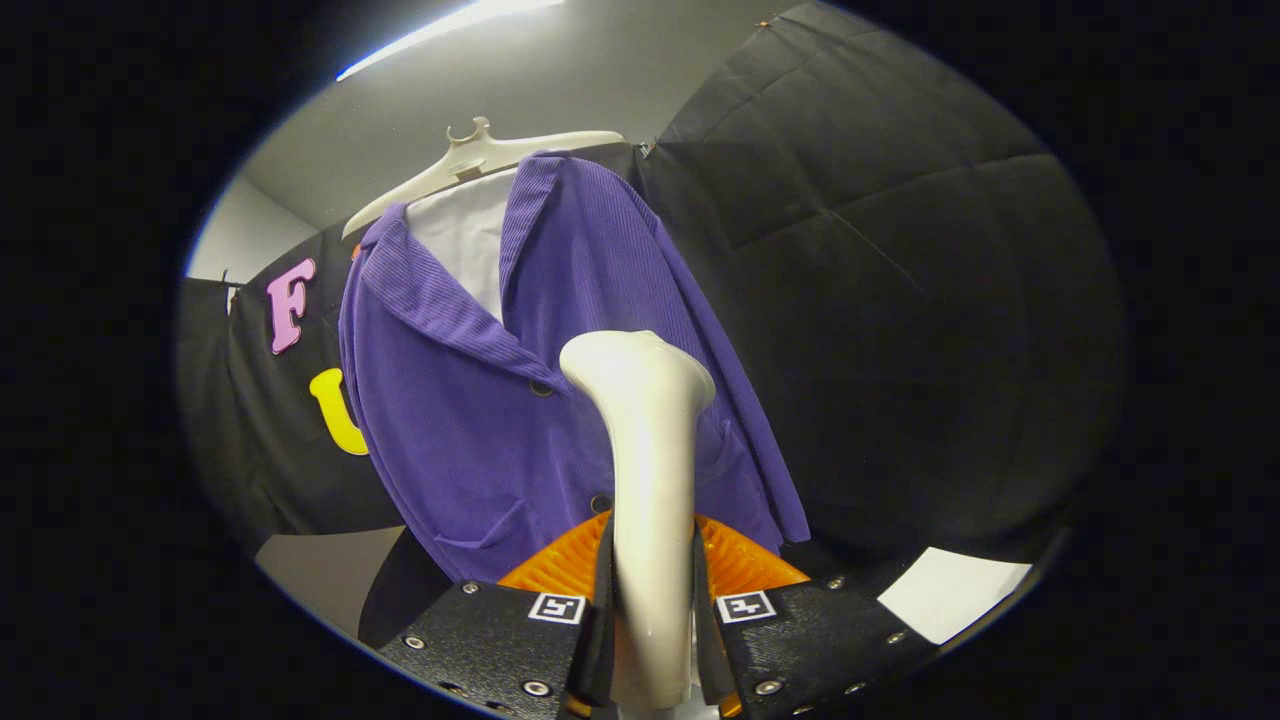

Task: Iron the clothes twice with a garment steamer, once on the left side and once on the right side.

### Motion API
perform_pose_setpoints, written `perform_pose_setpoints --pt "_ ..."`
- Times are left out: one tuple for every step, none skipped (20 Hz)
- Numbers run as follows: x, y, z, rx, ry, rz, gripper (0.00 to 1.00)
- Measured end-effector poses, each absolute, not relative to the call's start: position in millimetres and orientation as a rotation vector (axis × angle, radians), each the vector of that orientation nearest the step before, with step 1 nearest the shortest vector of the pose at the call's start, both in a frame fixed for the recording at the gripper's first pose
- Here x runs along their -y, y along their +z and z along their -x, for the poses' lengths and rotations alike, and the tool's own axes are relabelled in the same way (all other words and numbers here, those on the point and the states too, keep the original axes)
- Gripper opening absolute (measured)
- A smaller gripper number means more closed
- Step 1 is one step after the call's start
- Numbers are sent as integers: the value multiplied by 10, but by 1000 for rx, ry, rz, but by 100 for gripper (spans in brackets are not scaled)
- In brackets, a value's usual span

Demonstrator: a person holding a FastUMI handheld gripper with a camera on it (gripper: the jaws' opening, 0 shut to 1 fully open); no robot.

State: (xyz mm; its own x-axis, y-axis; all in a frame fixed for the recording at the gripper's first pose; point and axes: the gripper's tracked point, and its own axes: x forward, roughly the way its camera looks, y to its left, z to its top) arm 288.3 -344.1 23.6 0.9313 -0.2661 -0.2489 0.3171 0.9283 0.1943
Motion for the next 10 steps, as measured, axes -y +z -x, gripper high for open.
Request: perform_pose_setpoints --pt "3415 184 -2862 -233 -302 -234 33" --pt "3429 107 -2797 -246 -303 -237 33" --pt "3417 34 -2767 -259 -305 -240 33" --pt "3394 -46 -2747 -274 -308 -244 33" --pt "3363 -130 -2727 -290 -311 -247 33" --pt "3341 -219 -2698 -303 -316 -250 33" --pt "3337 -302 -2678 -318 -323 -249 33" --pt "3338 -382 -2636 -329 -330 -248 33" --pt "3319 -451 -2603 -340 -334 -249 33" --pt "3323 -524 -2543 -353 -336 -253 33"
